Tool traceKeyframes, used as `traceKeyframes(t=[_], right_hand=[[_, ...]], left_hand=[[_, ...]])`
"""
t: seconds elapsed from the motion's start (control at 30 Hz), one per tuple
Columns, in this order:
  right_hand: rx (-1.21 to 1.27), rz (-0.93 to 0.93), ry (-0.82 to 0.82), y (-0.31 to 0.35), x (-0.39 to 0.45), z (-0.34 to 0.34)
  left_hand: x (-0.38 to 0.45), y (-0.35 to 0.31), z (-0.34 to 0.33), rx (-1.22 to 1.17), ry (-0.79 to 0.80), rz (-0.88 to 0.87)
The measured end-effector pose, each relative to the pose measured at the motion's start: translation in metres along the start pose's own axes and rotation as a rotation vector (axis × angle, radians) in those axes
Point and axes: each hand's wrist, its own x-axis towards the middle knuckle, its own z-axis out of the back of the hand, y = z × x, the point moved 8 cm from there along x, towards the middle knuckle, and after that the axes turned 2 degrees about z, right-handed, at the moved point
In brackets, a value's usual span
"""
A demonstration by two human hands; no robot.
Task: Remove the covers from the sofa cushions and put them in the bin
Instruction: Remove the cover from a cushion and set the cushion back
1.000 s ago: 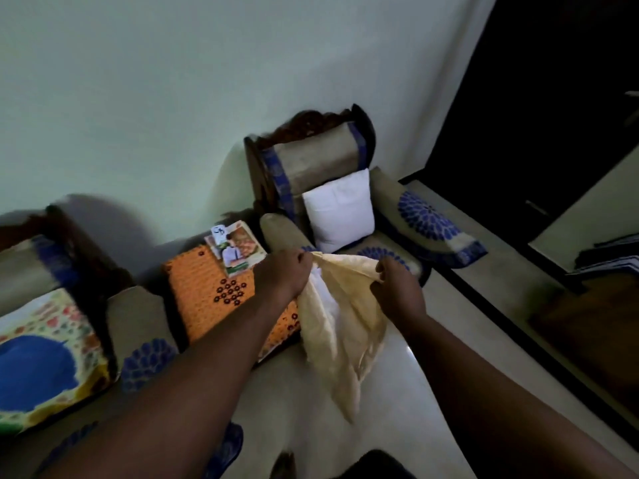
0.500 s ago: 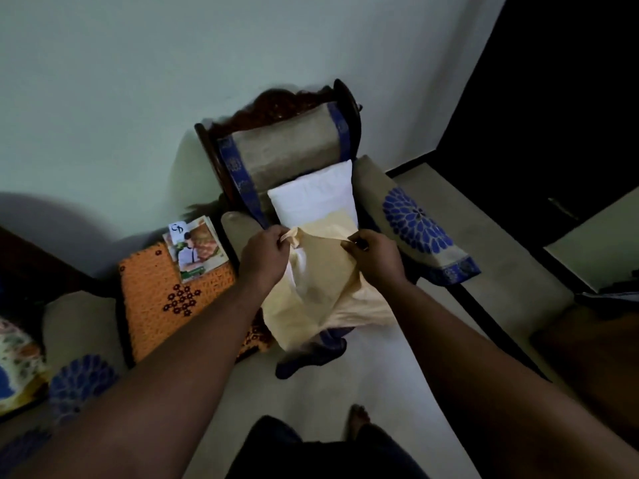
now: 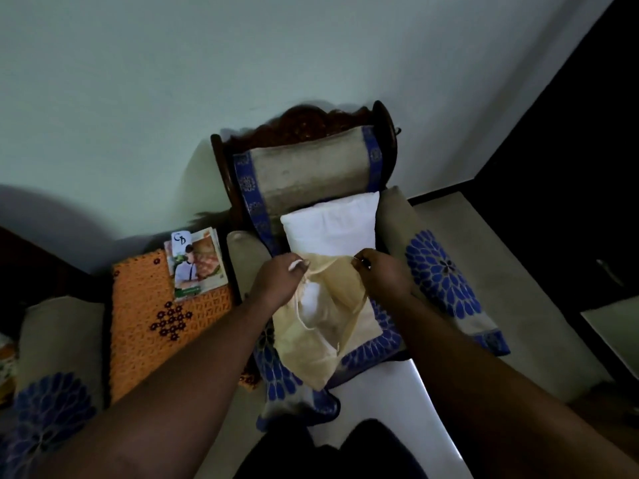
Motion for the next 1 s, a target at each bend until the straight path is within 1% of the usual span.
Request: traceKeyframes(t=[0.1,0.17,0.23,0.3,0.37,0.43,0.5,0.57,0.63,0.7,0.77,0.87,1.0], right_hand=[[-0.023,-0.001,0.095,-0.010,0.032,-0.023],[-0.019,0.005,0.163,-0.015,0.054,-0.039],[-0.043,0.056,0.212,-0.020,0.074,-0.054],[-0.088,0.128,0.298,-0.025,0.106,-0.074],[-0.116,0.193,0.431,-0.029,0.143,-0.098],[-0.131,0.220,0.565,-0.036,0.178,-0.118],[-0.179,0.232,0.643,-0.046,0.219,-0.134],[-0.284,0.243,0.630,-0.056,0.261,-0.141],[-0.367,0.231,0.601,-0.066,0.308,-0.150],[-0.455,0.236,0.624,-0.075,0.344,-0.166],[-0.553,0.289,0.658,-0.078,0.367,-0.181],[-0.645,0.354,0.681,-0.078,0.380,-0.203],[-0.814,0.366,0.661,-0.092,0.370,-0.216]], left_hand=[[0.019,0.019,-0.003,-0.113,-0.037,0.151],[0.029,0.034,-0.011,-0.166,-0.019,0.252],[0.036,0.049,-0.023,-0.133,0.032,0.320],[0.052,0.062,-0.033,-0.022,0.053,0.342],[0.072,0.072,-0.038,0.048,-0.003,0.379],[0.091,0.079,-0.042,0.041,-0.073,0.456],[0.111,0.082,-0.049,0.015,-0.104,0.514],[0.124,0.081,-0.055,-0.048,-0.125,0.558],[0.142,0.082,-0.063,-0.158,-0.148,0.591],[0.156,0.085,-0.071,-0.228,-0.172,0.635],[0.165,0.089,-0.076,-0.293,-0.219,0.684],[0.165,0.096,-0.084,-0.439,-0.322,0.767],[0.160,0.099,-0.093,-0.529,-0.340,0.789]])
